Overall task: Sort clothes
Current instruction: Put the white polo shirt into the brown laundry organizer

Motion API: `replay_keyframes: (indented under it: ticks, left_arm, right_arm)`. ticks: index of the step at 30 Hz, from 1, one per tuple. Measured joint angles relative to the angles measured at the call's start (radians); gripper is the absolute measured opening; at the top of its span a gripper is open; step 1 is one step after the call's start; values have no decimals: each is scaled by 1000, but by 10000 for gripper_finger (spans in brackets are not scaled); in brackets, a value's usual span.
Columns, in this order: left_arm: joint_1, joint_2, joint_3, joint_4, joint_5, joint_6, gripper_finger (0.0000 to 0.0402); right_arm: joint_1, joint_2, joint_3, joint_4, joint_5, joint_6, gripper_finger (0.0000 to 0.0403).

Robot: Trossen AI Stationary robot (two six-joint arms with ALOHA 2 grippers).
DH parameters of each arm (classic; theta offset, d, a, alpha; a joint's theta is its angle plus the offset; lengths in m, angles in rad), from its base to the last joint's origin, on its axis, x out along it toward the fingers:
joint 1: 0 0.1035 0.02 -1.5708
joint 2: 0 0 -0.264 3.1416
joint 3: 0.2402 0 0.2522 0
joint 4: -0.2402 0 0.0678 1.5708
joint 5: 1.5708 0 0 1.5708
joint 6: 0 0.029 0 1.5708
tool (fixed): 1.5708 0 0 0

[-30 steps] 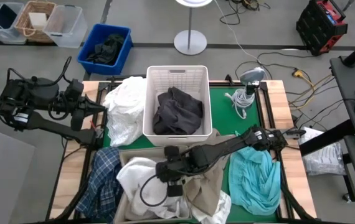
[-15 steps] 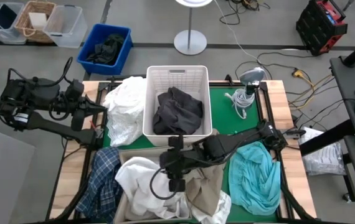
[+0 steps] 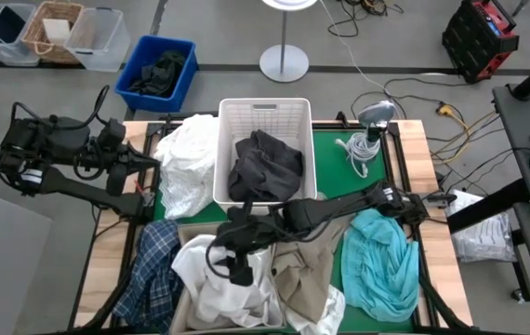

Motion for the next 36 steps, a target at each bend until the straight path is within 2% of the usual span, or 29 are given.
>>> replay_keyframes:
  ticks: [4, 6, 9, 12, 14, 17, 21, 25, 28, 32, 36]
  left_arm:
    - [0, 2, 0, 0, 0, 0, 0]
    - [0, 2, 0, 0, 0, 0, 0]
    - [0, 1, 0, 0, 0, 0, 0]
    - [0, 1, 0, 0, -3, 0, 0]
    - [0, 1, 0, -2, -20, 0, 0]
    - [0, 1, 0, -18, -30, 1, 0]
    - [0, -1, 0, -39, -37, 1, 0]
    - [0, -4, 0, -46, -53, 2, 0]
    - [0, -6, 0, -45, -53, 3, 0]
    - [0, -9, 0, -45, -51, -17, 0]
    - [0, -10, 0, -45, -41, -34, 0]
  right_arm:
    - [6, 11, -2, -34, 1, -36, 172]
    - [10, 11, -2, -78, 4, -55, 129]
    - [18, 12, -2, -161, 8, -109, 44]
    - [26, 12, -1, -273, 11, -136, 17]
    - [30, 12, -1, -373, 38, -131, 11]
    - [33, 16, -13, -459, 160, -129, 9]
    - [33, 16, -36, -399, 242, -123, 9]
    - [30, 14, -110, -260, 236, -152, 9]
    - [30, 11, -138, -228, 233, -143, 10]
    - [30, 8, -84, -277, 211, -129, 23]
    - [30, 8, 11, -344, 195, -116, 61]
